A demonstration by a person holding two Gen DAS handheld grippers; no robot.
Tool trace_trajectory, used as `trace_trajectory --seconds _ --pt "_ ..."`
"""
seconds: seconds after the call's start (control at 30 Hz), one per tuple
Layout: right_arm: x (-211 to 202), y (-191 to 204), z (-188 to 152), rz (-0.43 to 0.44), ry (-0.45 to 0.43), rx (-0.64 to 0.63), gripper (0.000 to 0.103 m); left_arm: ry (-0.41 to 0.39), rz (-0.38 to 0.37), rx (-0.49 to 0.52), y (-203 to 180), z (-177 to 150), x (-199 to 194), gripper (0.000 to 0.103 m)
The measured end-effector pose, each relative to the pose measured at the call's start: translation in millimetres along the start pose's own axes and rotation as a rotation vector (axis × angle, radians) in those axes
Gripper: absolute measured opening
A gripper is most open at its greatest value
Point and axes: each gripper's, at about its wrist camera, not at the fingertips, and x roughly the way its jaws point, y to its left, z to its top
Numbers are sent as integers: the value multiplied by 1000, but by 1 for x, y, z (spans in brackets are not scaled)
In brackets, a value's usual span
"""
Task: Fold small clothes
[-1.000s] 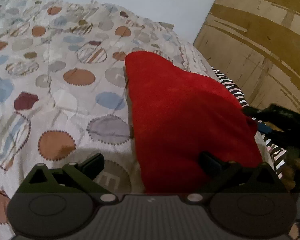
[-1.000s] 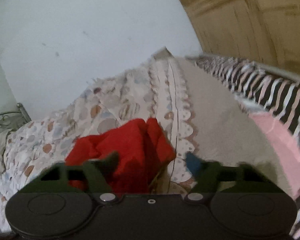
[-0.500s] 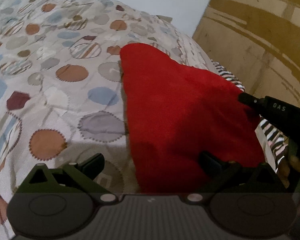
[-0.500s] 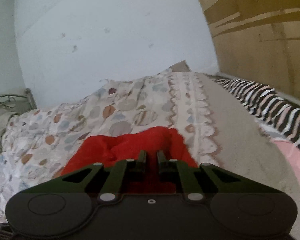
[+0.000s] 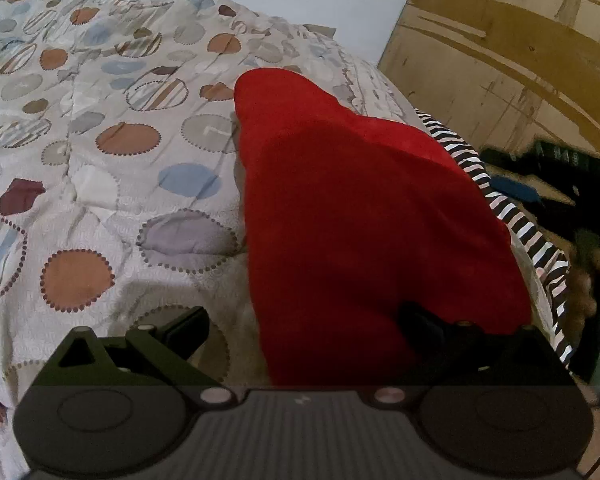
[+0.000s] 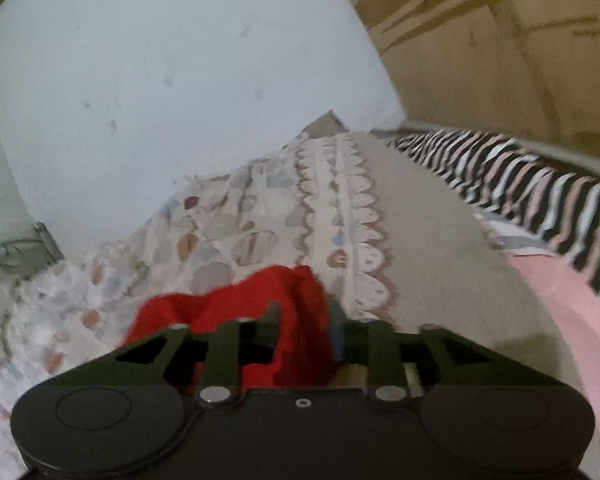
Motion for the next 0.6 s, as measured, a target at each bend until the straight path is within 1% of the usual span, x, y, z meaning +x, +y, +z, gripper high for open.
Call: trace_trajectory --seconds 0.07,0.13,0.27,0.3,0.33,0.4,0.43,0.6 --pt "13 6 7 28 41 -17 61 2 -4 -10 1 0 0 103" --pt "26 13 7 27 76 -71 66 2 -6 -13 2 0 0 103" --pt "50 17 -4 -38 139 -170 72 1 -8 -7 2 0 0 103" --pt "54 14 -8 -52 144 -188 74 1 -11 -7 3 0 1 103" --pt "57 10 -11 -68 135 -204 79 2 -14 -9 3 1 1 103" --pt "62 3 -15 -94 121 -232 82 2 -17 -9 3 1 1 103" --pt "64 0 -16 -94 115 -240 84 1 -16 -7 3 1 2 103" --pt "70 -9 -20 -77 116 -220 84 -9 -18 -15 3 0 2 103"
